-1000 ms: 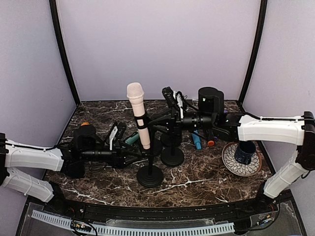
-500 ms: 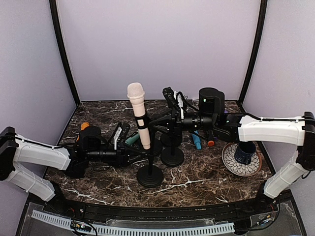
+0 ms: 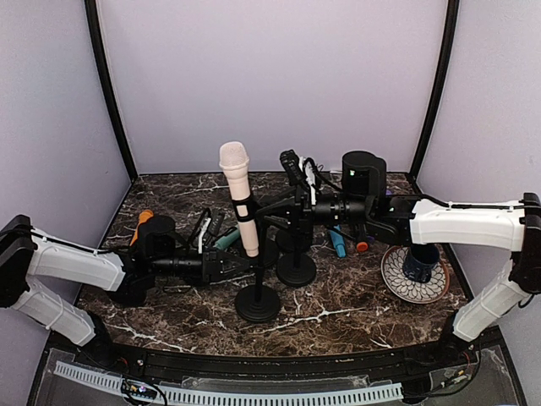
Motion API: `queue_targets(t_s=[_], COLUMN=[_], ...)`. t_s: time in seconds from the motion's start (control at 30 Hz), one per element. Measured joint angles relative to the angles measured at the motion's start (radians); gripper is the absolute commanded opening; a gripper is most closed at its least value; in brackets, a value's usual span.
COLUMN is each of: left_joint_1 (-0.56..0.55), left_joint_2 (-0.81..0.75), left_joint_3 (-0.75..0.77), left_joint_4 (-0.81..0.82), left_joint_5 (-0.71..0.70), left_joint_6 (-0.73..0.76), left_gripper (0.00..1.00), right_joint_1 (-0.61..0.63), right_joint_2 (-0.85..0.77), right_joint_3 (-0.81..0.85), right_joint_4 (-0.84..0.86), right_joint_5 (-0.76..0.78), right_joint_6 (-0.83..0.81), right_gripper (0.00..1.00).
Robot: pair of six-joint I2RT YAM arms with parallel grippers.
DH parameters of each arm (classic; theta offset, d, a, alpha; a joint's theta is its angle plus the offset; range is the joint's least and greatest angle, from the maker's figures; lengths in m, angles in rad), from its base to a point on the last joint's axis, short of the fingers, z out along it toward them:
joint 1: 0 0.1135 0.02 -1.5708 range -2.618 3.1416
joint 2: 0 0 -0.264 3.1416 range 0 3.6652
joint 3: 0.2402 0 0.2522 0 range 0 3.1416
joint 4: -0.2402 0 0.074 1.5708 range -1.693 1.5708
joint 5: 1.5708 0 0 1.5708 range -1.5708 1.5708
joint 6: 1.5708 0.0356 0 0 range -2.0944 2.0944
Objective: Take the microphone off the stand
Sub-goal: Unscrew the knob on the microphone stand.
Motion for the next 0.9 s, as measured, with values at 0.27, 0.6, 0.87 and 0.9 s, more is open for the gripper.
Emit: queue_targets(t_s=[0.27, 0.6, 0.87, 0.9], left_joint_1=[0.015, 0.039, 0.039, 0.039], left_joint_2=[0.025, 0.043, -0.067, -0.100], left_joint_3=[0.015, 0.066, 0.124, 0.126], left_joint_4=[-0.005, -0.086, -0.340, -0.366], left_joint_5=[0.064, 0.122, -0.066, -0.098], left_joint_6=[-0.218, -0.336, -0.073, -0.031], left_gripper=[0.04, 0.28, 0.49, 0.51], right_joint_1=[0.013, 0.021, 0.033, 0.033], right_joint_2=[-0.001, -0.004, -0.006, -0.006], right_joint_3=[0.000, 0.000, -0.001, -0.001], right_joint_4=[-0.001, -0.003, -0.009, -0.009], right_joint_5=[0.025, 0.060, 0.070, 0.071], right_joint_6=[-0.004, -0.007, -0.012, -0.012], right_gripper=[0.00, 0.00, 0.00, 0.00])
